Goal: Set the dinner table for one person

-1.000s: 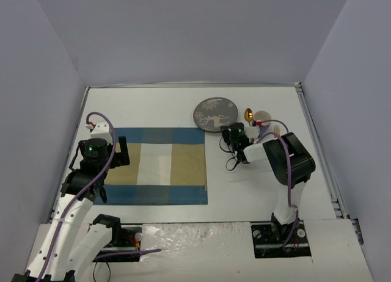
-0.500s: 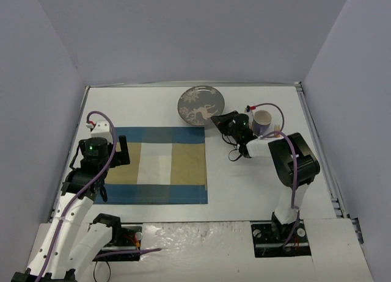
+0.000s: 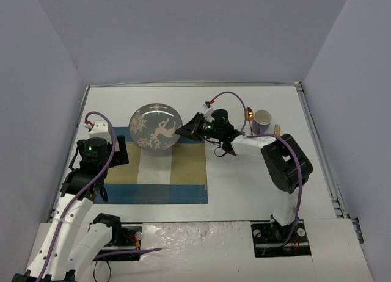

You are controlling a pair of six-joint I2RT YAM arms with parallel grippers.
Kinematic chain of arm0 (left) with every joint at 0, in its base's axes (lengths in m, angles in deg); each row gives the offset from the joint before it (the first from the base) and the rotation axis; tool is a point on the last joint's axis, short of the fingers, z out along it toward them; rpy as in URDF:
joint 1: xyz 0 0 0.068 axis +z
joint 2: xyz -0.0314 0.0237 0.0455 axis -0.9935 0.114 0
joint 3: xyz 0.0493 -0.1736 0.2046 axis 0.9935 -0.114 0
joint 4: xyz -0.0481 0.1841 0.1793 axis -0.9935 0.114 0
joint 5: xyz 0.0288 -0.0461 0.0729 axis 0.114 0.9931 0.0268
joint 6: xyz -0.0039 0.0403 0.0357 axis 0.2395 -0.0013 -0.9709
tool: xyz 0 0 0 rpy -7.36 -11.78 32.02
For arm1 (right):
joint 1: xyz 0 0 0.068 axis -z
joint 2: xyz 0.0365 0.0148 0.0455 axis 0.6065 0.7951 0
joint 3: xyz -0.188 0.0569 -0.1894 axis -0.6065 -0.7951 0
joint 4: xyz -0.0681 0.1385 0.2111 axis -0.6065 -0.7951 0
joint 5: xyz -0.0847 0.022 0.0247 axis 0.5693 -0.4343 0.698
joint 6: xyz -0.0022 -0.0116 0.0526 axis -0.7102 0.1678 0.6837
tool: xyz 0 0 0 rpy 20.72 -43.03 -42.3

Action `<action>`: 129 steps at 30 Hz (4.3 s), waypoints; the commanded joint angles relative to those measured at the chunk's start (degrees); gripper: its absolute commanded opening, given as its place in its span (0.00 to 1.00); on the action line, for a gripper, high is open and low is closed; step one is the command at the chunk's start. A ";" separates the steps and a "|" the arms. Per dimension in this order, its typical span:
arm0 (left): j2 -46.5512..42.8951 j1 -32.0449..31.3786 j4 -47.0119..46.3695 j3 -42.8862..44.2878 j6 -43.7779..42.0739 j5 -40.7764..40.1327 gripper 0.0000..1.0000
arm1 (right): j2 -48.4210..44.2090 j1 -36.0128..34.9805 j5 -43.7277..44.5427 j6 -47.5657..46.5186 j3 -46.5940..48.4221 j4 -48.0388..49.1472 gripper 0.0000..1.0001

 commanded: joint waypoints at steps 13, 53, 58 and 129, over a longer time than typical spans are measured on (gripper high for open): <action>-0.65 0.55 -2.17 2.98 -0.62 -2.20 0.97 | 3.30 -6.38 -8.41 -6.06 2.72 2.00 0.00; -0.53 0.63 -2.25 2.83 -0.74 -1.38 0.97 | 10.94 -8.33 -5.84 -15.07 0.79 -0.12 0.08; -0.47 0.63 -2.24 2.80 -0.71 -1.42 0.97 | 10.04 -8.32 -3.86 -18.23 1.75 -5.82 0.31; 0.55 -0.07 -1.99 2.98 -0.88 -0.17 0.97 | -12.46 26.42 44.44 -56.54 7.08 -47.56 0.00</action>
